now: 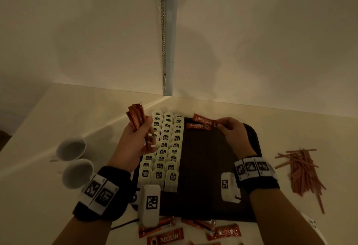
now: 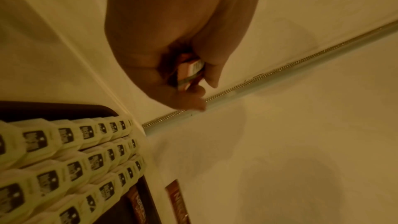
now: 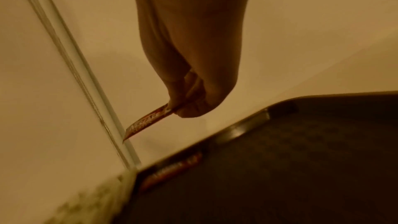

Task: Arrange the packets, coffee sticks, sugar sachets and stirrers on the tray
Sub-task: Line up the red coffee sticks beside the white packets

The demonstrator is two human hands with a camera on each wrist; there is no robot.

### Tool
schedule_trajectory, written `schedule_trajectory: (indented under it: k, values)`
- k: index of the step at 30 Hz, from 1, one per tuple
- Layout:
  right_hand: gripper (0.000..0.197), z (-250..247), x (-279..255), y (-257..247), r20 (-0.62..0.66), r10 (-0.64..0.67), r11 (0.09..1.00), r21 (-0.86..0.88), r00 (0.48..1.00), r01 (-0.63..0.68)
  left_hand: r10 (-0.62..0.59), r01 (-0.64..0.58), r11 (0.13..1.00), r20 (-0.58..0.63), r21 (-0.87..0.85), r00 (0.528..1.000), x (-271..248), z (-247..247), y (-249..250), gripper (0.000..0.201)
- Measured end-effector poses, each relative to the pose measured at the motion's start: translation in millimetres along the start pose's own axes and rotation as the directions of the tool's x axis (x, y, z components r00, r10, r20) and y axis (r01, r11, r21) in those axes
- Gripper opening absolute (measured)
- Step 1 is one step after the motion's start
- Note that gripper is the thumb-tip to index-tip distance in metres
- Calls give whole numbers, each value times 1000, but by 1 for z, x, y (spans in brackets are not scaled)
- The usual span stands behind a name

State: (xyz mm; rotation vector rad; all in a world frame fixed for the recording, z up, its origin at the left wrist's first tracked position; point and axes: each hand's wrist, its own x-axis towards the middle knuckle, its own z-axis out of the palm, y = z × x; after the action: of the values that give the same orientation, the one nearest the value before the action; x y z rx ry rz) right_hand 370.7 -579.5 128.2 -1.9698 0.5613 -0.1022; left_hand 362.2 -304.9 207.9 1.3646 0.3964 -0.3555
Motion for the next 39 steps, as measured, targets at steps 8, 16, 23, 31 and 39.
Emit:
schedule_trajectory:
  k: [8,16,23,31,39]
  values:
    - [15,31,19,27,87,96,971,-227,992,-74,-67,67,998,49,9,997,1,-5,-8,4]
    - [19,43,29,28,-25,113,972,-205,993,-115,-63,63,998,28,4,998,1,-6,-11,13]
    - [19,49,37,32,-47,104,964,-241,993,-113,-62,62,998,83,14,995,1,-4,-12,14]
    - [30,50,39,31,-54,113,949,-288,992,-124,-23,13,997,130,75,991,2,0,-12,15]
    - [31,48,-31,-83,449,-182,960,272,875,61,166,-213,906,155,367,974,10,6,-15,13]
